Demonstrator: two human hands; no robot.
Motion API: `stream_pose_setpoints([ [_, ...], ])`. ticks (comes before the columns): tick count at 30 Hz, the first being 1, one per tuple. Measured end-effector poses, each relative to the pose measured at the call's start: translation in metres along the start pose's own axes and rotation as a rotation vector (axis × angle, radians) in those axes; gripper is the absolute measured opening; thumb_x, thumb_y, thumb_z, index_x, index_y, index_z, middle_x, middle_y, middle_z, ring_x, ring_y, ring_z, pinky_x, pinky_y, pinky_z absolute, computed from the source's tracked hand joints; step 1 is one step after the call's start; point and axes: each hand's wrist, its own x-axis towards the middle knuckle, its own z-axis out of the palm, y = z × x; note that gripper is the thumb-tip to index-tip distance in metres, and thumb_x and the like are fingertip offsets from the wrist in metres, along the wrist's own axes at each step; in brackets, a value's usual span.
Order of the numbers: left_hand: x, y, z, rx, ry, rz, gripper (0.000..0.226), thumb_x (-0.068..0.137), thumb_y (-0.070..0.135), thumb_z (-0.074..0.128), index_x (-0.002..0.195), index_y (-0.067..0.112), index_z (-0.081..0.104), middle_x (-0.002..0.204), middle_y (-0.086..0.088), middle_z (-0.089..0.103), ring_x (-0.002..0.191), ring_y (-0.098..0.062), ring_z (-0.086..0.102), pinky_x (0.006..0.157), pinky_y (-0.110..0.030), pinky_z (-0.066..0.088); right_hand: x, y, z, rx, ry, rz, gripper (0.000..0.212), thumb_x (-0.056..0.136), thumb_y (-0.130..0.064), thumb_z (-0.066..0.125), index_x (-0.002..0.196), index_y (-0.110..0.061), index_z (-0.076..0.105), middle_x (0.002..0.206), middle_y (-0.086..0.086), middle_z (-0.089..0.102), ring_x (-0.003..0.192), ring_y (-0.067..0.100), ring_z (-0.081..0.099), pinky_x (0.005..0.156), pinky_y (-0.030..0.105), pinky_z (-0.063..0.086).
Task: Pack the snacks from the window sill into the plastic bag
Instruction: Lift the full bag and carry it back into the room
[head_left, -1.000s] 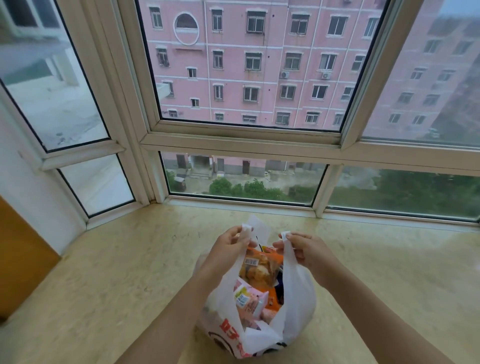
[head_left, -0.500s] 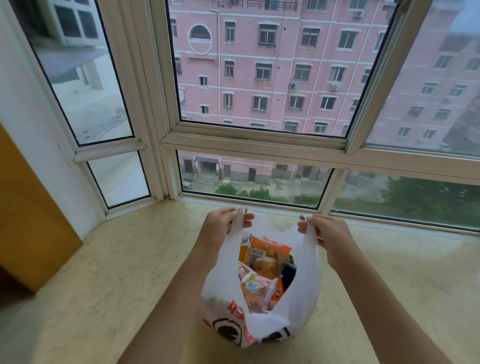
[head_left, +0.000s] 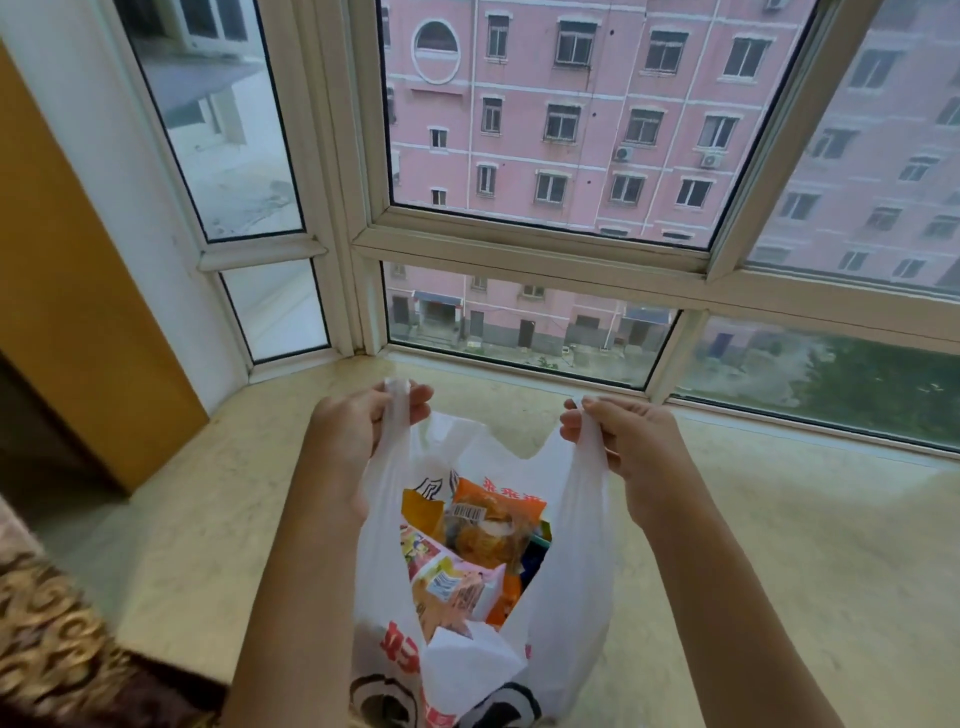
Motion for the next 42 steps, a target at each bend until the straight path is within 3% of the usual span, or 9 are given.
stream_pose_setpoints([
  [7,-0.075,-0.021,-0.049,-0.068,0.214,0.016,0.029,0.094,0.008,0.045,0.085,0.01,0.073,0.085,-0.002,0.076,0.085,-0.013,0.072,0.07,-0.025,0.049,-0.043,0.011,0.006,-0.038,-0.279,0.06,0.02,0.093,-0.011,0.055,0.092,0.002,0.07,0.081,0.008,0.075,0.076,0.02,0.071,0.078,0.034,0.054],
  [13,-0.159,-0.046,-0.086,-0.106,0.432,-0.027,0.029,0.097,0.011,0.043,0.089,0.008,0.071,0.078,0.002,0.075,0.075,-0.007,0.07,0.057,-0.015,0.049,-0.093,0.025,0.018,-0.091,-0.477,0.071,0.018,0.095,-0.017,0.054,0.09,-0.007,0.069,0.082,0.005,0.074,0.086,0.02,0.07,0.077,0.03,0.054],
  [17,-0.215,-0.056,-0.11,-0.164,0.552,-0.033,0.03,0.095,0.011,0.042,0.085,0.009,0.071,0.076,0.003,0.075,0.077,-0.009,0.069,0.067,-0.023,0.049,-0.132,0.028,0.03,-0.111,-0.592,0.075,0.015,0.093,-0.016,0.058,0.084,-0.011,0.068,0.075,0.001,0.074,0.085,0.019,0.07,0.081,0.032,0.053],
  [21,-0.27,-0.062,-0.142,-0.163,0.654,-0.012,0.03,0.096,0.009,0.041,0.095,0.004,0.07,0.078,0.001,0.075,0.072,-0.006,0.07,0.066,-0.021,0.052,-0.172,0.033,0.049,-0.141,-0.754,0.064,0.014,0.09,-0.016,0.059,0.086,-0.009,0.07,0.08,0.004,0.075,0.081,0.016,0.072,0.077,0.029,0.053],
  [28,-0.385,-0.08,-0.201,-0.246,0.895,0.009,0.03,0.096,0.009,0.042,0.087,0.007,0.07,0.079,-0.002,0.075,0.074,-0.009,0.069,0.072,-0.024,0.054,-0.271,0.059,0.091,-0.227,-1.015,0.072,0.014,0.089,-0.02,0.061,0.085,-0.012,0.072,0.081,0.004,0.074,0.088,0.021,0.069,0.085,0.037,0.052],
  [33,-0.48,-0.103,-0.255,-0.315,1.061,0.019,0.025,0.092,0.01,0.051,0.081,0.008,0.073,0.083,-0.007,0.075,0.08,-0.015,0.071,0.078,-0.03,0.054,-0.368,0.082,0.119,-0.292,-1.17,0.087,0.015,0.086,-0.021,0.063,0.08,-0.012,0.073,0.087,0.01,0.073,0.088,0.02,0.07,0.069,0.029,0.052],
  [36,-0.541,-0.115,-0.294,-0.254,1.124,-0.004,0.025,0.094,0.014,0.049,0.098,0.005,0.073,0.099,-0.008,0.074,0.094,-0.02,0.07,0.084,-0.029,0.053,-0.436,0.092,0.138,-0.306,-1.22,0.107,0.012,0.084,-0.015,0.063,0.078,-0.009,0.071,0.098,0.019,0.071,0.093,0.026,0.067,0.077,0.032,0.052],
  [39,-0.603,-0.123,-0.339,-0.252,1.125,-0.019,0.032,0.097,0.011,0.044,0.117,-0.004,0.063,0.113,-0.014,0.069,0.094,-0.02,0.067,0.07,-0.017,0.054,-0.509,0.103,0.156,-0.326,-1.268,0.104,0.008,0.077,-0.009,0.063,0.075,-0.005,0.069,0.099,0.025,0.066,0.1,0.032,0.064,0.084,0.038,0.05],
  [42,-0.654,-0.128,-0.381,-0.233,1.157,-0.065,0.03,0.096,0.013,0.047,0.116,-0.002,0.064,0.111,-0.012,0.07,0.099,-0.022,0.067,0.076,-0.019,0.053,-0.578,0.119,0.176,-0.321,-1.265,0.077,0.007,0.076,-0.009,0.063,0.075,-0.005,0.069,0.096,0.018,0.065,0.096,0.028,0.063,0.08,0.037,0.05],
])
